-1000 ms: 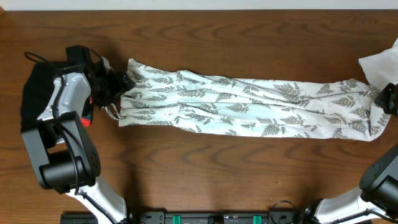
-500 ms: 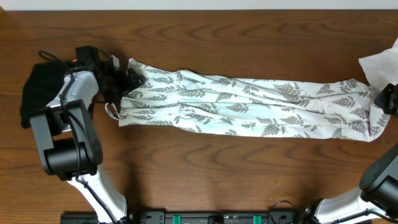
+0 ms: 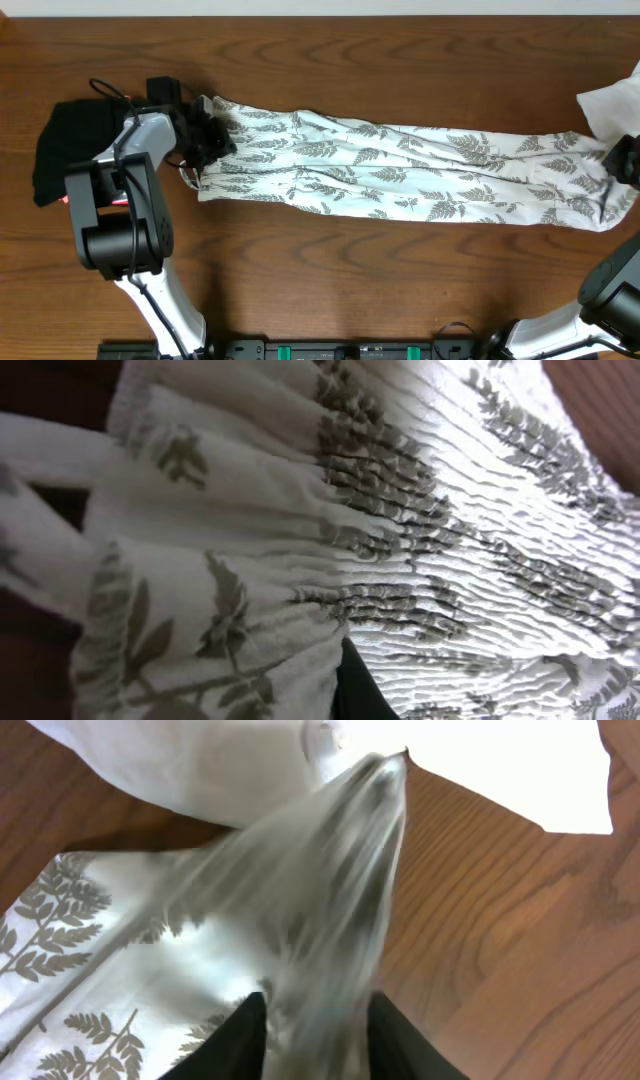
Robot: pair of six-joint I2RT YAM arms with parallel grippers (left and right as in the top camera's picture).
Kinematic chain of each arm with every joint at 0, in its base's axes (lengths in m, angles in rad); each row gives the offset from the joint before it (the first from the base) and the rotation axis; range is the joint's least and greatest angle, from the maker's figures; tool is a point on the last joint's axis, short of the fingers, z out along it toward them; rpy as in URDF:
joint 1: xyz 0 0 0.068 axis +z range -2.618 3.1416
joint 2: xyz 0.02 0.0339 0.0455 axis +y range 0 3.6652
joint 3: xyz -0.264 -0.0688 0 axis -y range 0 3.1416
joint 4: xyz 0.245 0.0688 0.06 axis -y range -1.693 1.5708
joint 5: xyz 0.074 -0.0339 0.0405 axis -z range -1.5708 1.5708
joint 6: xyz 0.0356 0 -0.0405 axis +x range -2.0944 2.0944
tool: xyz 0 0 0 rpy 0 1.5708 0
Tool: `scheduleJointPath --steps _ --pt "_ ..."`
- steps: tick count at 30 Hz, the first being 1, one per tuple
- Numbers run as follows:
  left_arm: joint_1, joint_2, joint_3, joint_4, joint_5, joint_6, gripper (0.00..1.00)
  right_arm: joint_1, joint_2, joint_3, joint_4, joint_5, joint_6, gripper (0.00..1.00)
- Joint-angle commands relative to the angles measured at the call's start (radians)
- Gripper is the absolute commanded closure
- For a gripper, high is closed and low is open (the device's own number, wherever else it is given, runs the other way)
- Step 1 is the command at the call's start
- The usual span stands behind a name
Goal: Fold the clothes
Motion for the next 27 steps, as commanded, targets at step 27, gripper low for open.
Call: scheduleJointPath --steps 27 --pt "0.113 -0.554 0.016 -0.017 -0.084 -0.072 0.94 -0.003 -0.01 0.016 -0.008 -0.121 0.001 0.71"
